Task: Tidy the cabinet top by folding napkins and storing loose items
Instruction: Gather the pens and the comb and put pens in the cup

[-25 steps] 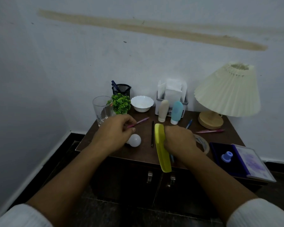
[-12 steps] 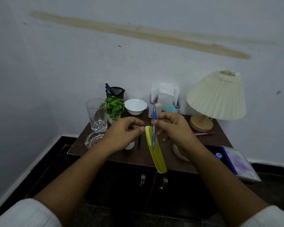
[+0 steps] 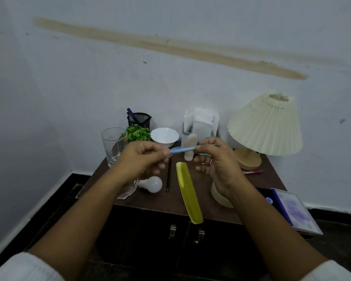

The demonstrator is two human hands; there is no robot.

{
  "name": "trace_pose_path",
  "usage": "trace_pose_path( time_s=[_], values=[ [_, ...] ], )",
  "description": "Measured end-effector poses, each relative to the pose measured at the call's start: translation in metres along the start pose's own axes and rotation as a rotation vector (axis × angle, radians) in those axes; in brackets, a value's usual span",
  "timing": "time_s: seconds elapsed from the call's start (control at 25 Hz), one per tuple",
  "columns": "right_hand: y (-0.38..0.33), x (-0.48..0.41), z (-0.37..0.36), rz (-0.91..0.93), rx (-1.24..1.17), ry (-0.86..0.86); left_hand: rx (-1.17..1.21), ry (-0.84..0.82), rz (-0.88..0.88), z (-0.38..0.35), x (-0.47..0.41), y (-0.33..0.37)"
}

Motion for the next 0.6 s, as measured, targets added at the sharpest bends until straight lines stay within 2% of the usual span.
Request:
trace_pose_path(
  time_s=[0.2,0.32,0.44,0.52,0.6],
  values=[
    [0.014,0.003,-0.006,0.012,0.335,-0.196,0.271,0.24,0.044,0.013,-0.008,-0.002],
    [0.016,0.0,-0.015,0.088,0.386,-0.198,0.367,0.232,0.026,0.01,-0.011,0.0],
    [0.019,0.0,-0.024,0.124,0.37,-0.208,0.13,0.112,-0.027,-0.002,-0.007,-0.004],
    [0.023,-0.001,-0.027,0.118,0.415,-0.202,0.018,0.166,-0.079,0.001,-0.009,-0.006],
    [0.027,-0.008,-0.025,0.155,0.57,-0.109,-0.066,0.258,-0.128,0.015,-0.016,-0.004]
  ],
)
Point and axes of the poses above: each hand's wrist, its own x-axis away from the middle knuckle, its own z-axis out of the back of the hand, y = z × x, the point moved 3 cm from there along -x, towards the middle knuckle, and after that the axes turned 5 degrees about y, right-handed, at the moved point
